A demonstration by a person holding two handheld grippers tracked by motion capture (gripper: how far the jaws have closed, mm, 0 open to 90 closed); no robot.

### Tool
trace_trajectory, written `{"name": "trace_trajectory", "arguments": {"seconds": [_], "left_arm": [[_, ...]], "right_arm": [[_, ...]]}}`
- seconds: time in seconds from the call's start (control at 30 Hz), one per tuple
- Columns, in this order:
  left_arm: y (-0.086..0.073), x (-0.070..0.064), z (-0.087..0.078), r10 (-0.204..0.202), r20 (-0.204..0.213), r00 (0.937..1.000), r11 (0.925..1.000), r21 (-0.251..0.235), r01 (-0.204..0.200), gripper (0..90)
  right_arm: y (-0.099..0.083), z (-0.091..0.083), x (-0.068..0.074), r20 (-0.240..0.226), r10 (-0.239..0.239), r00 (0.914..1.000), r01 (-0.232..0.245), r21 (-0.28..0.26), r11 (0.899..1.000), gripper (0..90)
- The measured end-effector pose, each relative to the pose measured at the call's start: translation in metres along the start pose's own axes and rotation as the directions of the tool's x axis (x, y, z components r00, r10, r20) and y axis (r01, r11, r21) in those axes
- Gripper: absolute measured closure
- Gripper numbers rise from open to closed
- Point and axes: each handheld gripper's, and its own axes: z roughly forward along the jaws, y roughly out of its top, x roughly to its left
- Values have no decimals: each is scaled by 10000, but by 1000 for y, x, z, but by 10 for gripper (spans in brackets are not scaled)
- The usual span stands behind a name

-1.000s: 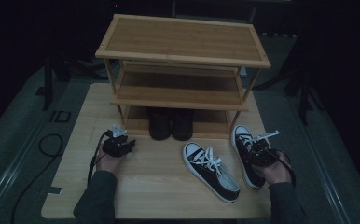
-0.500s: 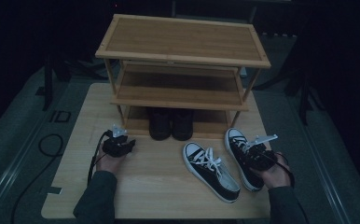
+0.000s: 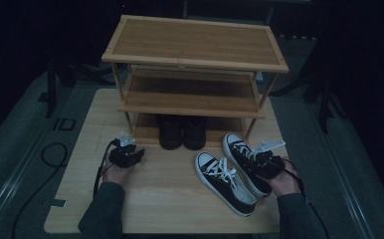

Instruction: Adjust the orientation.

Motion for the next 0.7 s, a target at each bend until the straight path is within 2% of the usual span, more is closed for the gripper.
{"name": "trace_trajectory", "arguments": {"seconds": [0.2, 0.33, 0.37, 0.4, 0.5, 0.7], "left_arm": [[0, 0, 0, -11, -16, 10000, 10000, 1, 11, 586], [0, 0, 0, -16, -18, 10000, 10000, 3, 16, 586], [0, 0, 0, -11, -15, 10000, 10000, 3, 11, 586], [0, 0, 0, -13, -16, 10000, 10000, 1, 13, 586], [0, 0, 0, -14, -17, 10000, 10000, 3, 14, 586], [0, 0, 0, -12, -13, 10000, 10000, 3, 12, 586]], "right_arm": [[1, 5, 6, -155, -617, 9980, 616, -87, 9981, 877], [1, 6, 9, -266, -758, 9968, 756, -83, 9971, 877], [-1, 8, 14, -403, -1147, 9926, 1146, -39, 9934, 875], [-1, 8, 15, -467, -1256, 9910, 1256, -40, 9921, 875], [-1, 8, 19, -739, -1371, 9878, 1369, -76, 9906, 867], [-1, 7, 18, -917, -1352, 9866, 1364, 70, 9906, 858]]}}
